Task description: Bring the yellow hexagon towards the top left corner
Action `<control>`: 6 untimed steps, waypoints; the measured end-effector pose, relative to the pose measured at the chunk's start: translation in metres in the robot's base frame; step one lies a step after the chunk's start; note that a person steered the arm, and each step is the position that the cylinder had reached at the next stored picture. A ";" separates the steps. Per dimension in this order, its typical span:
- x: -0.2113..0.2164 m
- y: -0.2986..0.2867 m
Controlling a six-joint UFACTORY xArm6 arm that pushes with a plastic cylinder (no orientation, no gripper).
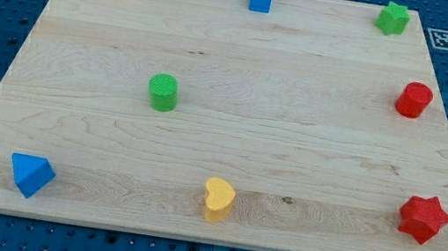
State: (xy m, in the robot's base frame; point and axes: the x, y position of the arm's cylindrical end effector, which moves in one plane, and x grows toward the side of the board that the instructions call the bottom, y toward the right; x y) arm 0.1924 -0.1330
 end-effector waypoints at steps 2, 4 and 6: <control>0.012 -0.044; 0.018 -0.032; 0.086 0.071</control>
